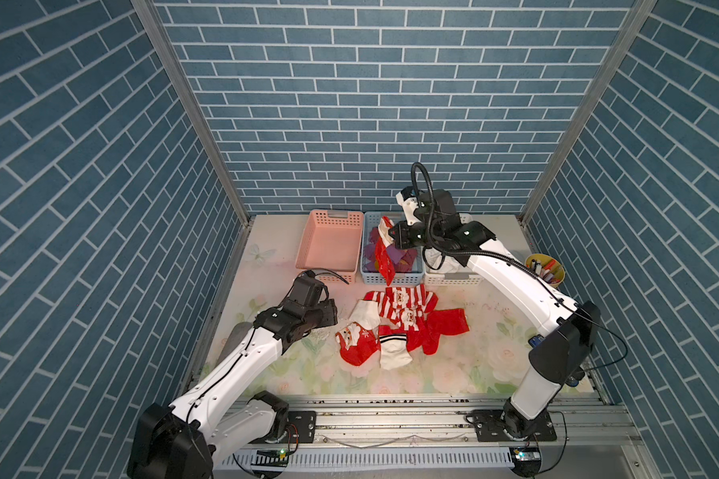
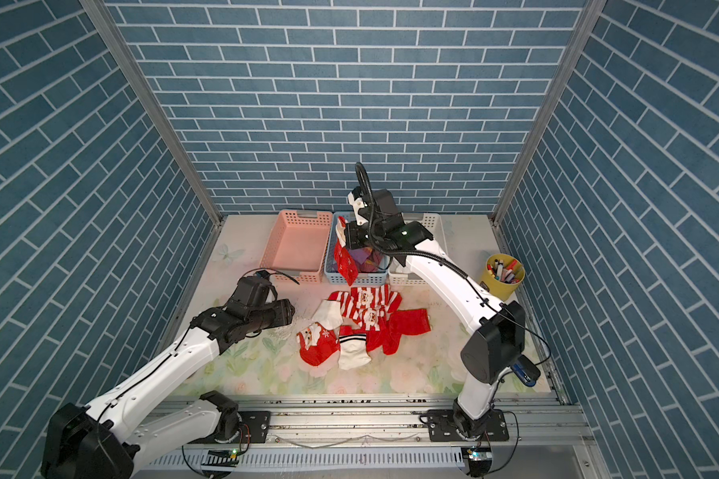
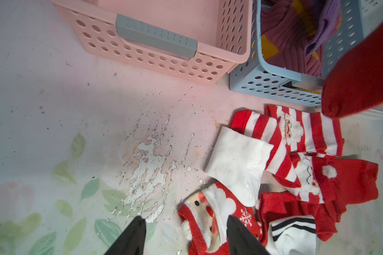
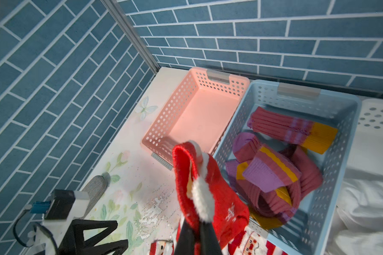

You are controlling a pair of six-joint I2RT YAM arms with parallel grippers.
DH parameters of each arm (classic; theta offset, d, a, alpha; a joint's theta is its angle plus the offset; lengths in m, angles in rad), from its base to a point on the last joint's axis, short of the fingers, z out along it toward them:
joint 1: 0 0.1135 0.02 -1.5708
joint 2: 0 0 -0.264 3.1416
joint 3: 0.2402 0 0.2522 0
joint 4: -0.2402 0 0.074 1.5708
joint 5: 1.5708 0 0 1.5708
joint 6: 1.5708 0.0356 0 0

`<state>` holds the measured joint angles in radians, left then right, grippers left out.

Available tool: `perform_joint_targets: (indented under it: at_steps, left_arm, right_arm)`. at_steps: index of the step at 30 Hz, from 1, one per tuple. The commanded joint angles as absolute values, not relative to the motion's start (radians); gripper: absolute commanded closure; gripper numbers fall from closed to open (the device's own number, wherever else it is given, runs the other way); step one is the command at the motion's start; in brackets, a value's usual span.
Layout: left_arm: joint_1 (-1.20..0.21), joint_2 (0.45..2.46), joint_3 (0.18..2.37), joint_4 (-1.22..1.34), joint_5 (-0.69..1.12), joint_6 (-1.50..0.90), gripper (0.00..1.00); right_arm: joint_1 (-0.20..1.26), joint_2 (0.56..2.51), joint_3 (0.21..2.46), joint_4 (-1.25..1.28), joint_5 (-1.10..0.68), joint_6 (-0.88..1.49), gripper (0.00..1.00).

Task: Sort the socks into the basket by color
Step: Place the sock in the bin.

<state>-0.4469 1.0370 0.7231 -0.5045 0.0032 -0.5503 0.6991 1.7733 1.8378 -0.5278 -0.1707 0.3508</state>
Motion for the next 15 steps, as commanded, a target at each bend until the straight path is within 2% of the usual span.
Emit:
perform_joint_targets:
  at_steps: [1, 15]
  left_arm:
    - [-0.438, 1.01, 0.701, -0.527, -0.002, -0.567, 0.35]
    - [-0.439, 0.942, 0.643, -0.556, -0.008, -0.577, 0.34]
  right_arm:
    - [0.716, 1.852, 1.973, -0.587, -0.201, 0.308, 1.0]
    - [0.745, 2.348, 2.686, -0.782, -0.295, 0.317, 1.0]
